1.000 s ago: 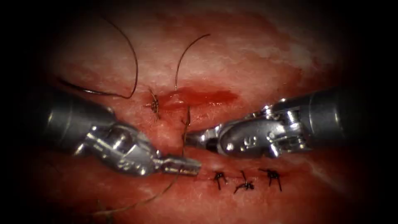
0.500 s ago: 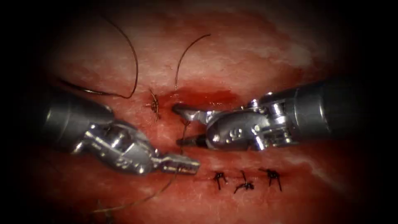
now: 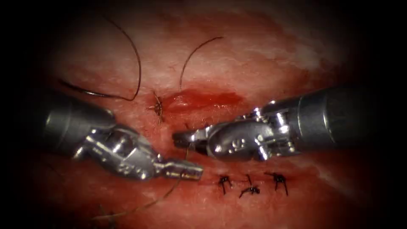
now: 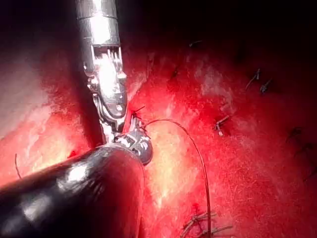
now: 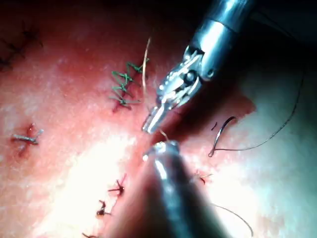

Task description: Wound Closure

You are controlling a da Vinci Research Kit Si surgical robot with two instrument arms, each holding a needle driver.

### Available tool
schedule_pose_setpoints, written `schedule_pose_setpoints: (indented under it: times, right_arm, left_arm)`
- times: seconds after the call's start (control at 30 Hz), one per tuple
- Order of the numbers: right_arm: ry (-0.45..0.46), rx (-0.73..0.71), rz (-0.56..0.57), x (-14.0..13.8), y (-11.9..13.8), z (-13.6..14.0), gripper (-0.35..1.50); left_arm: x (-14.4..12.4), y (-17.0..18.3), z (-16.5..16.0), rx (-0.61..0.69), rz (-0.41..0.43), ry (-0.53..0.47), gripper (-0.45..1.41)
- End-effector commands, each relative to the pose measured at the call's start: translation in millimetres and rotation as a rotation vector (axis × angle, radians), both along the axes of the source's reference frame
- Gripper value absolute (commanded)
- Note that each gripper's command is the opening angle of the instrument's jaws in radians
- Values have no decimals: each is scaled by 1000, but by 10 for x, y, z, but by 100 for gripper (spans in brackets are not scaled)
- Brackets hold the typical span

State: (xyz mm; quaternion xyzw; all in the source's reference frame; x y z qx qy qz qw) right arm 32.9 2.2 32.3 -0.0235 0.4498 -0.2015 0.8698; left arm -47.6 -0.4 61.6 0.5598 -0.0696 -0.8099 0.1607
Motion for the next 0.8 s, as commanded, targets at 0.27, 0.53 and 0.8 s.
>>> schedule_pose_setpoints:
  times: [0.27, 0.53, 0.8]
  right_arm:
    - [-16, -7, 3, -7, 3, 13, -35]
    - [-25, 11, 44, -21, 11, 27, -35]
    - [-26, 14, 47, -21, 10, 29, -35]
  left_arm:
    - [2, -7, 4, 104, -52, -1, 94]
    - [26, -4, -7, 188, -133, -97, 101]
    - [55, 11, -20, 336, -219, -263, 83]
